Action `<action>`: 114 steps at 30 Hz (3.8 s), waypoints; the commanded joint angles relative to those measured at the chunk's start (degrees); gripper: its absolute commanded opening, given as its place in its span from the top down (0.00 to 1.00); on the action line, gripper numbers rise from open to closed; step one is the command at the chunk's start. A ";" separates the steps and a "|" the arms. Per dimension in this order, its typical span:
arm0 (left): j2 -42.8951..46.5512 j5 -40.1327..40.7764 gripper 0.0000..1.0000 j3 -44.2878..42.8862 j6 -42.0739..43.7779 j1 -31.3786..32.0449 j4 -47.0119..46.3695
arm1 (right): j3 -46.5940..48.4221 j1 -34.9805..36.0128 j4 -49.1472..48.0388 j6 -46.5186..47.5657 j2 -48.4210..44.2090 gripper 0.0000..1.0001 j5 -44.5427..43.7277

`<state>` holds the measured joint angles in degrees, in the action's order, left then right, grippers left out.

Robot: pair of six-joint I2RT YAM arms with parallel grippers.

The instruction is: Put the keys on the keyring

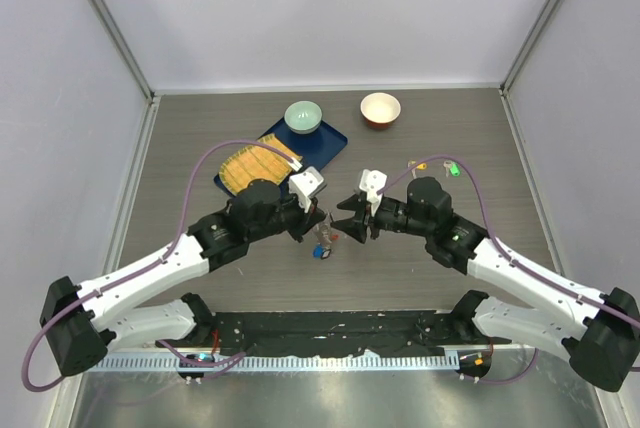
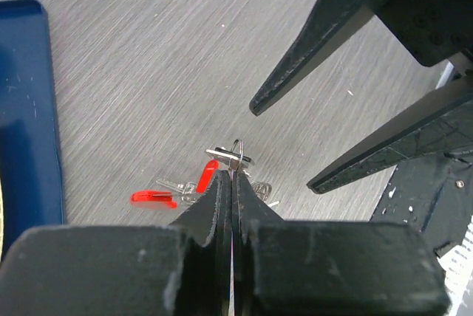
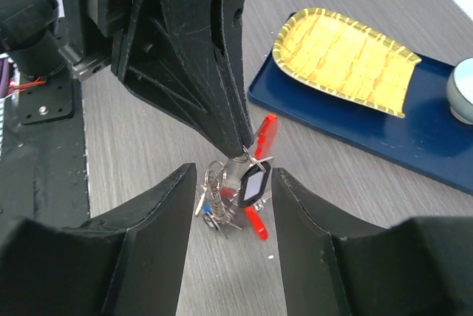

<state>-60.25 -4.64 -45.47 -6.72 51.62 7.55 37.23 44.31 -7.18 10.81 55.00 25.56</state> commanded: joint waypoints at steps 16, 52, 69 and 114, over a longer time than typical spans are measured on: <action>3.82 -14.95 1.00 -6.12 6.46 -0.37 5.81 | 5.48 1.04 8.94 5.36 -1.92 0.51 7.57; 13.23 -3.88 1.00 1.61 1.27 -0.37 -6.85 | 3.90 1.04 8.85 4.84 -1.30 0.99 4.76; 11.65 1.91 1.00 6.98 -3.21 -0.37 -24.07 | 2.05 3.23 4.02 3.43 0.46 0.99 5.55; 13.76 8.34 1.00 18.85 -1.28 6.39 -43.85 | 6.27 -4.76 -0.19 -11.85 1.07 0.53 11.17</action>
<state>-47.48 6.63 -25.36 -9.69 58.04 -30.63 41.30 40.42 -4.03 1.23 54.41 30.06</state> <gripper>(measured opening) 0.010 0.461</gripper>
